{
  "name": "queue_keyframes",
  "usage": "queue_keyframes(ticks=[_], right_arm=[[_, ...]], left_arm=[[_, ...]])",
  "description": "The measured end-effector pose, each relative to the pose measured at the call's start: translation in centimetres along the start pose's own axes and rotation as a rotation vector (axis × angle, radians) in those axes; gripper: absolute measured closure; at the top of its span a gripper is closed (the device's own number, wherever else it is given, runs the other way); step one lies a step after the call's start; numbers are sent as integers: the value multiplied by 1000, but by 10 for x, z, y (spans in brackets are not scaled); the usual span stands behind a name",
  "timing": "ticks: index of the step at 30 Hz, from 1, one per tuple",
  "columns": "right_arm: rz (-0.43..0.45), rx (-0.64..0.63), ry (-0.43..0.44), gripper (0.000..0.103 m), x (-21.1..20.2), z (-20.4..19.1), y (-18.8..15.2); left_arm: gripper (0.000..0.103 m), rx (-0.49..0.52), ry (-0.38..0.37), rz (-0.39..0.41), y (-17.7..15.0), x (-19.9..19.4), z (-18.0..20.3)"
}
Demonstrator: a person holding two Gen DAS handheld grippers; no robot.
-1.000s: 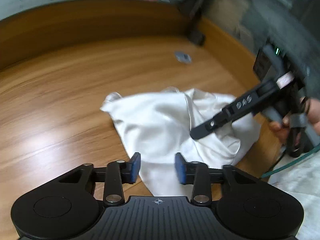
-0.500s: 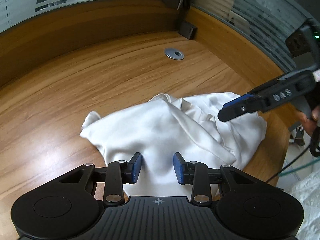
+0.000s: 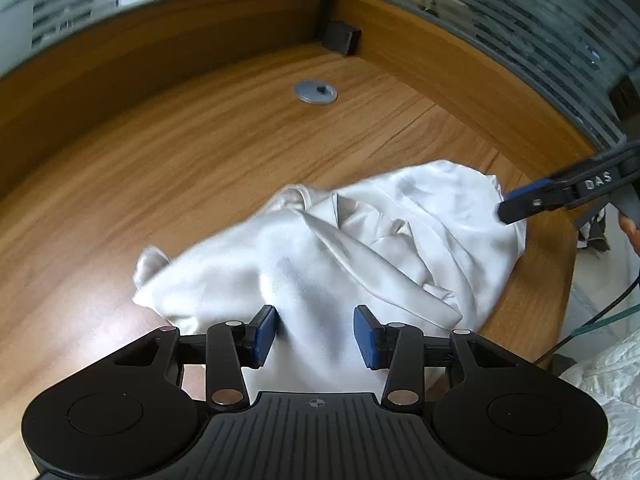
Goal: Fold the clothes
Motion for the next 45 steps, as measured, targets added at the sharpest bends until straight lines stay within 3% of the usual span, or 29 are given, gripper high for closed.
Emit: queue_keyframes(ticks=[3, 10, 17, 24, 26, 28, 30, 34, 38, 42, 45], right_arm=[[-5, 78, -22, 29, -3, 30, -13], [-48, 246, 92, 28, 15, 64, -40], [-56, 358, 222, 28, 28, 55, -47], [36, 475, 266, 28, 35, 55, -34], [41, 457, 255, 39, 38, 52, -27], [29, 428, 220, 79, 43, 48, -21], [23, 423, 209, 85, 46, 46, -18], [61, 406, 248, 91, 27, 33, -14], [96, 337, 311, 92, -1, 2, -4], [100, 178, 357, 92, -24, -48, 9], [74, -20, 339, 92, -32, -99, 16]], left_arm=[[53, -3, -6, -26, -2, 10, -1], [43, 58, 2, -55, -2, 21, 6], [41, 52, -2, -71, 0, 22, 5], [38, 58, 5, -78, 0, 23, 7], [37, 60, 6, -80, -1, 23, 8], [37, 60, 5, -82, -1, 23, 8], [37, 60, 6, -81, -1, 23, 8], [38, 40, 20, -60, 0, 19, 7], [38, -26, 36, 43, 1, -5, 3], [39, -65, 64, 159, -2, -40, -3], [39, -99, 74, 181, -9, -52, -12]])
Point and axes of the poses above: each gripper's, at about its wrist camera, not at the fingertips, and x roughly the way its jaws point, z to its right, y to its top, the point moved 4 cm from there along x, roughly the way its jaws point, and after that the axes turned 3 degrees about -z, right-handed, at the moved point
